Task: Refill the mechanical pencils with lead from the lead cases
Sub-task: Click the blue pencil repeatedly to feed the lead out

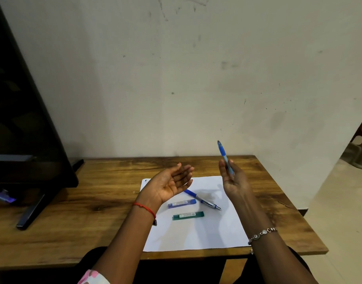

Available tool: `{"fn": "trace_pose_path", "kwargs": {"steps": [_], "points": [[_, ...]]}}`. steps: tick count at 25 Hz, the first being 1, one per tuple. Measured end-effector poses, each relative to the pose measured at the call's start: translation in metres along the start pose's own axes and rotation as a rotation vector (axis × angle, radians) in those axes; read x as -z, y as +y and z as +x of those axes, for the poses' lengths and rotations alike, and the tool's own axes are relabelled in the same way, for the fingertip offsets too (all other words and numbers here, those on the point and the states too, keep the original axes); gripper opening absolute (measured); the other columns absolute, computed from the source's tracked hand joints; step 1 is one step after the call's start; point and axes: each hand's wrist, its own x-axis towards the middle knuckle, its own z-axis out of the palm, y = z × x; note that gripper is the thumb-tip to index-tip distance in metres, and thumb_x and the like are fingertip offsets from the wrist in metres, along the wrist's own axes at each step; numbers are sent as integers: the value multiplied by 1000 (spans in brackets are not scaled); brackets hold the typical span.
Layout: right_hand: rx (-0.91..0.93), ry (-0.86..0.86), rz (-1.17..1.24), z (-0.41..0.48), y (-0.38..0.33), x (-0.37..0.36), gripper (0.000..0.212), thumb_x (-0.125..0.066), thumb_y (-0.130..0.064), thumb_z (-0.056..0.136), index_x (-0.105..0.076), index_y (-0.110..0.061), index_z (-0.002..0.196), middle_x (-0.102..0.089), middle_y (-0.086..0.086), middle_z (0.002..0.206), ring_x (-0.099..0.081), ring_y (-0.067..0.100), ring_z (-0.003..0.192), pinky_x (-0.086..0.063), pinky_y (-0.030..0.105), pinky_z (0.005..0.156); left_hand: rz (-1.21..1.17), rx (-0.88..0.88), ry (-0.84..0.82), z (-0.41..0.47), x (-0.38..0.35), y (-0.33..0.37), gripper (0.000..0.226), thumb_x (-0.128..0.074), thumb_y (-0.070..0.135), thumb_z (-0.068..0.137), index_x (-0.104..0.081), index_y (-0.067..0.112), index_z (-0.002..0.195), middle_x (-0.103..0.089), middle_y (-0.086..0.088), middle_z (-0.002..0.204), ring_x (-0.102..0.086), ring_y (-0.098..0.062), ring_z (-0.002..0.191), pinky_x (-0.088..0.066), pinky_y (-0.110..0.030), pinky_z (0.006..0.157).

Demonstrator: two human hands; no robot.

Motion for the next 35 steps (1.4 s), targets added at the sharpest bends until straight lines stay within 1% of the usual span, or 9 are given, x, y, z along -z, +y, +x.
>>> {"fn": "trace_pose_path", "kwargs": {"steps": [2,5,10,14,18,21,23,26,35], "points": [[339,-109,-303,-2,0,-6,32,-58,-2,88,-49,1,119,-62,17,93,-67,21,67,-57,24,65,0,8,15,2,1,0,24,-50,17,93,-65,0,87,-73,-10,71,-69,-15,57,-58,-28,60],[942,-363,-1113,-7,5,-12,59,-61,2,86,-35,-13,137,-62,12,85,-64,15,73,-51,11,67,12,21,84,7,2,-4,25,-50,17,93,-63,-1,85,-71,-11,66,-66,-21,67,-56,-31,65],[1028,-525,-1600,-6,22,-11,70,-59,0,88,-24,-16,146,-61,18,110,-58,14,82,-44,7,75,34,23,168,10,-1,-8,23,-49,15,94,-60,-4,85,-63,-17,85,-60,-27,78,-51,-35,75],[981,-512,-1396,-7,22,-14,68,-53,7,88,-27,-18,144,-57,13,100,-56,13,65,-48,7,65,72,41,149,12,-4,-11,22,-48,13,94,-61,-3,86,-63,-17,87,-61,-27,80,-50,-38,83],[516,-498,-862,-8,17,-21,53,-37,8,93,-46,-29,129,-47,6,74,-46,13,52,-45,23,52,79,77,98,15,-9,-22,22,-46,9,95,-60,-4,85,-66,-17,78,-61,-27,77,-51,-39,79],[288,-498,-667,-10,7,-24,29,-36,-21,99,-63,-13,101,-38,-1,56,-31,8,44,-27,25,47,116,123,61,18,-15,-33,22,-45,9,95,-60,-3,83,-69,-13,60,-62,-25,76,-52,-35,73],[239,-452,-664,-11,2,-24,50,-35,-47,96,-59,-10,73,-32,-5,46,-25,7,39,-22,21,42,127,165,43,19,-20,-41,24,-43,10,96,-60,-3,84,-69,-13,61,-62,-25,76,-52,-35,73],[236,-374,-653,-11,-4,-26,57,-39,-52,93,-43,-12,52,-26,-6,39,-20,7,34,-18,16,36,151,213,25,17,-27,-49,24,-42,11,97,-60,-2,89,-68,-14,80,-63,-24,79,-52,-37,79],[246,-318,-605,-17,-8,-34,45,-39,-38,93,-41,-13,56,-29,-5,36,-24,7,30,-22,13,37,204,261,19,18,-30,-53,22,-44,11,96,-62,1,89,-66,-13,89,-64,-22,81,-49,-36,85]]}}
